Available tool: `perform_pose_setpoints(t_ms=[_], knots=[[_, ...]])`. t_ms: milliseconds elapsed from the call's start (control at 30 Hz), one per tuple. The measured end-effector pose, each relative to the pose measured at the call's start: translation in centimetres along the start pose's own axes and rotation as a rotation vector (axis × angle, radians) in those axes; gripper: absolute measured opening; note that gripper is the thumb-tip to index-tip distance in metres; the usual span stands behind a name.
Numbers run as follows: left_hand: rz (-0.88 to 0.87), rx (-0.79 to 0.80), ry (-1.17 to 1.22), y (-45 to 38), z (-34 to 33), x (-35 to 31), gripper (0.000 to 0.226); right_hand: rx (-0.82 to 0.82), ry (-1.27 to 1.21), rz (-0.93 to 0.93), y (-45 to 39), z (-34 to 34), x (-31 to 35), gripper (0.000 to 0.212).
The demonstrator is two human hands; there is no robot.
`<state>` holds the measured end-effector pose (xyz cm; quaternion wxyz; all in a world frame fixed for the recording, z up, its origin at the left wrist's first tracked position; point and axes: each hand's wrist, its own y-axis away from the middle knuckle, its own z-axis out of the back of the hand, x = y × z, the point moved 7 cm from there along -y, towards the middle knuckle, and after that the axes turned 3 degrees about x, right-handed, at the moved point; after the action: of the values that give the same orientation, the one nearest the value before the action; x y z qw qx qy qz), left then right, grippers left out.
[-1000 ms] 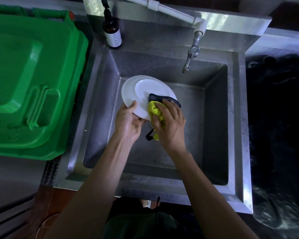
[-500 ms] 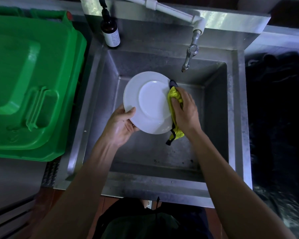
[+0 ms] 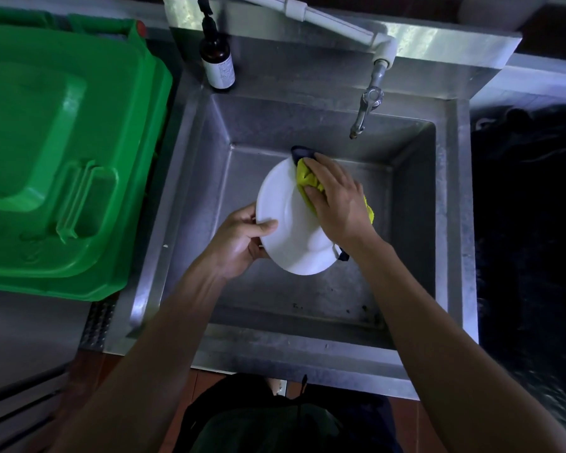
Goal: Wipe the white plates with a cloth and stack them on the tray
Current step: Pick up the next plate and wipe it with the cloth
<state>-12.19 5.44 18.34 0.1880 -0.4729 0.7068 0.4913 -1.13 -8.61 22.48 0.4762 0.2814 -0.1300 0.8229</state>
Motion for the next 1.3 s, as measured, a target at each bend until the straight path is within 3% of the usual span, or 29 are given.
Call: perform_pose_setpoints(t_ms=[433, 667, 1033, 1300], knots=[[-0.013, 0.016, -0.018, 0.2, 0.4, -0.4, 0.038, 0.089, 0.059, 0.331, 3.7, -2.6, 4.6, 0.050], [0.004, 0.000, -0.064, 0.3, 0.7, -0.6, 0.045, 0.025, -0.041, 0.127, 0.6, -1.7, 1.9, 0.046], [-0.103, -0.105, 0.094, 0.4, 1.3, 0.2, 0.046, -0.027, -0.103, -0.062, 0.7, -1.9, -1.2, 0.048], [-0.152, -0.226, 0.223, 0.1, 1.8, -0.2, 0.046, -0.017, 0.031, -0.001, 3.5, -4.3, 1.5, 0.041]])
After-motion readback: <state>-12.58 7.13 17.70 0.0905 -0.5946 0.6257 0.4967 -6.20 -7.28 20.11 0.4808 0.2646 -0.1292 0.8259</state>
